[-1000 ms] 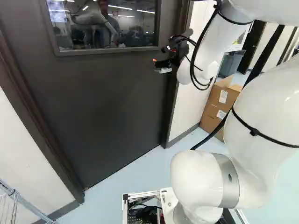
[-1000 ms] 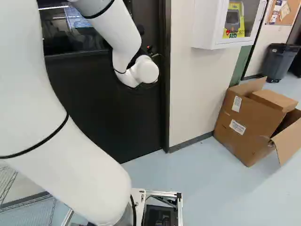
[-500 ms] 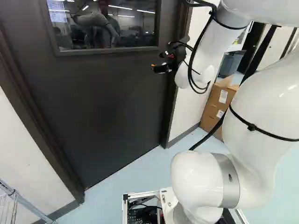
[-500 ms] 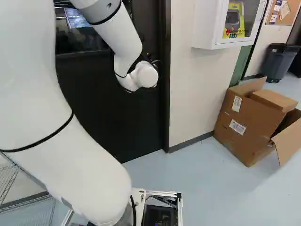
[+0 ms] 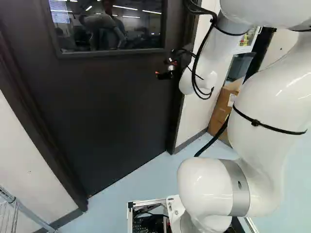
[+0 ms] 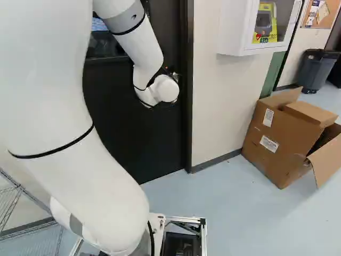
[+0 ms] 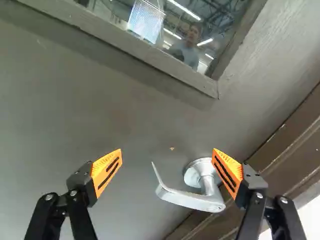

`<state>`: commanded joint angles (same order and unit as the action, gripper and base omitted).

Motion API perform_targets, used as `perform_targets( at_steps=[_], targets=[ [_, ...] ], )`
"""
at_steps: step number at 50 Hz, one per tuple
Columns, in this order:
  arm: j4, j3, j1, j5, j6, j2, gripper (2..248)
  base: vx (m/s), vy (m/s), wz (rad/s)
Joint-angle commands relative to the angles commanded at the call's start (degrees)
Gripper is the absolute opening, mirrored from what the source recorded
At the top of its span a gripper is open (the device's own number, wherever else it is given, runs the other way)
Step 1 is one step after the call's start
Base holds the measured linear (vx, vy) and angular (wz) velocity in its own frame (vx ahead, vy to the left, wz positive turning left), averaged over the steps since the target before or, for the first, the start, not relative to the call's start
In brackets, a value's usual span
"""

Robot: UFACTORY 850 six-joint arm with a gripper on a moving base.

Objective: Open the door and move inside

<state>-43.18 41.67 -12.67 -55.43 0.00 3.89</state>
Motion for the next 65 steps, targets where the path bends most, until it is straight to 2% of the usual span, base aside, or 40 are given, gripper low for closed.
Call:
perform_targets(
  at_steps=[15, 65],
  targets=[
    [0.0, 0.3, 1.5, 0.0, 0.0, 2.3, 247, 0.0, 0.0, 0.0],
    [0.0, -2.3, 2.6, 0.0, 0.0, 6.6, 247, 0.0, 0.0, 0.0]
  ],
)
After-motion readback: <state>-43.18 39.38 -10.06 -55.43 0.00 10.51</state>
